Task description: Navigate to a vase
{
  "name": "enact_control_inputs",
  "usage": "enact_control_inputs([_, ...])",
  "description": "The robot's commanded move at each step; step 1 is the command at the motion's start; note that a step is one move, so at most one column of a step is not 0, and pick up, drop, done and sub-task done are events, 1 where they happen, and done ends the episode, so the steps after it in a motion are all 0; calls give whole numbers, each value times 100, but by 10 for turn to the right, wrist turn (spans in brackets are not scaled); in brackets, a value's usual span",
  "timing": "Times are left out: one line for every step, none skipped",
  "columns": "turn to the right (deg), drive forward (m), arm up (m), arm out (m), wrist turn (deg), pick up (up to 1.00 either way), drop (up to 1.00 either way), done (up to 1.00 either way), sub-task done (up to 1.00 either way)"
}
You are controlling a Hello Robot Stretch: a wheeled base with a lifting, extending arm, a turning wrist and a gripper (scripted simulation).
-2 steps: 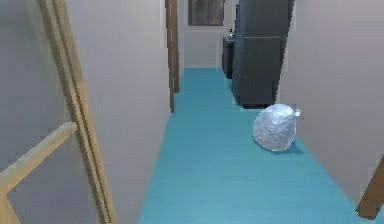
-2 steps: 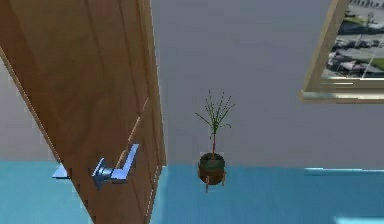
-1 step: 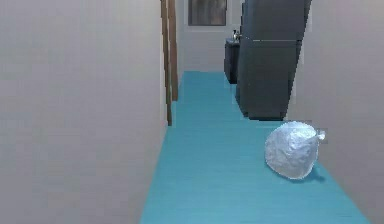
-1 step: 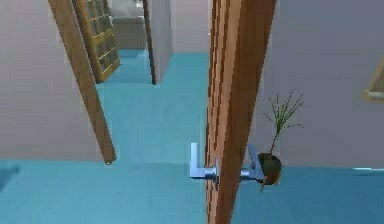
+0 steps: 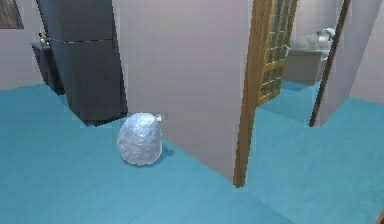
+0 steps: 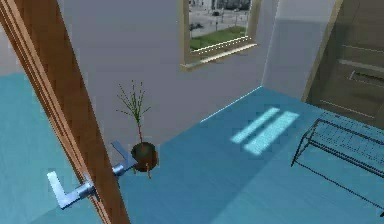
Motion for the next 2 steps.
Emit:
enact_control_inputs([60,0,0,0,0,0,0,0,0])
enact_control_inputs([0,40,0,0,0,0,0,0,0])
